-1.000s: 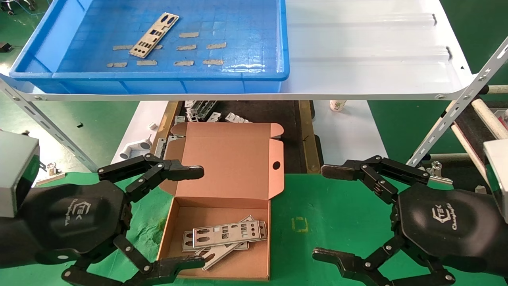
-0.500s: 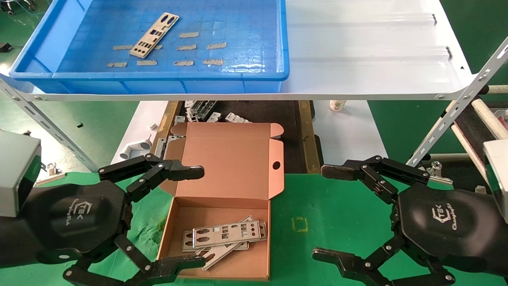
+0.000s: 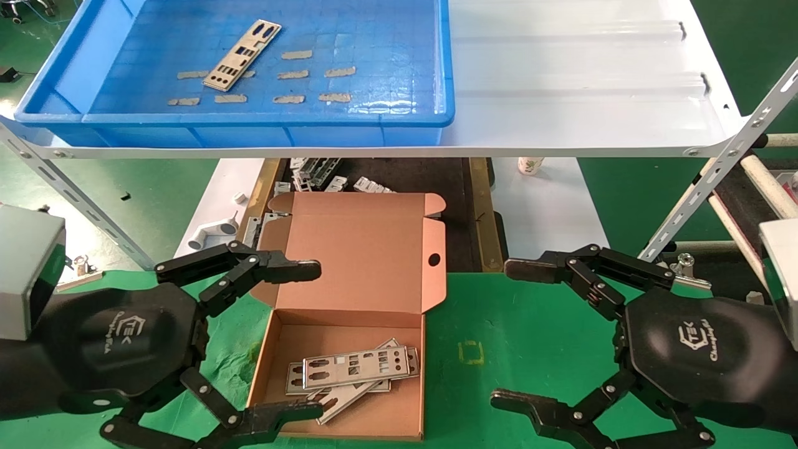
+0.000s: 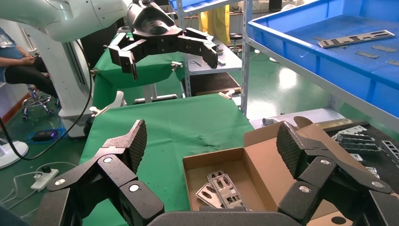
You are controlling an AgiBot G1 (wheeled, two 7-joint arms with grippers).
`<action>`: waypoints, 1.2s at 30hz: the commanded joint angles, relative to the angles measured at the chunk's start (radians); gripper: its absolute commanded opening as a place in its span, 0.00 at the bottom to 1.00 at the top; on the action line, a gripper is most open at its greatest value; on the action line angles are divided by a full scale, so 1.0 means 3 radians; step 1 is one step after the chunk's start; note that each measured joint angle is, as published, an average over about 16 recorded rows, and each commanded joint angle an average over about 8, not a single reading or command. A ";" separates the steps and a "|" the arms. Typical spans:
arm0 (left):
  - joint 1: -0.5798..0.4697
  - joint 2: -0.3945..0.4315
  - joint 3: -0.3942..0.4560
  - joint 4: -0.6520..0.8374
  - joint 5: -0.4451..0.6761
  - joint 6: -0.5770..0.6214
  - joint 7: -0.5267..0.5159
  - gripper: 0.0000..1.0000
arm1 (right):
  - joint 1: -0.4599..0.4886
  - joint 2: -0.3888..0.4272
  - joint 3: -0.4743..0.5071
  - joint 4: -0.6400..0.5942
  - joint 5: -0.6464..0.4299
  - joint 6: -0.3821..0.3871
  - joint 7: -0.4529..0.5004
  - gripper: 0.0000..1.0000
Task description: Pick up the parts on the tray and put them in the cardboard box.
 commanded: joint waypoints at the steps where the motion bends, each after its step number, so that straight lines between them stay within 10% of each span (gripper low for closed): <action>1: 0.0000 0.0000 0.0000 0.0000 0.0000 0.0000 0.0000 1.00 | 0.0000 0.0000 0.0000 0.0000 0.0000 0.0000 0.0000 1.00; 36: -0.0001 0.0000 0.0002 0.0000 0.0000 0.0000 0.0000 1.00 | 0.0000 0.0000 0.0000 0.0000 0.0000 0.0000 0.0000 1.00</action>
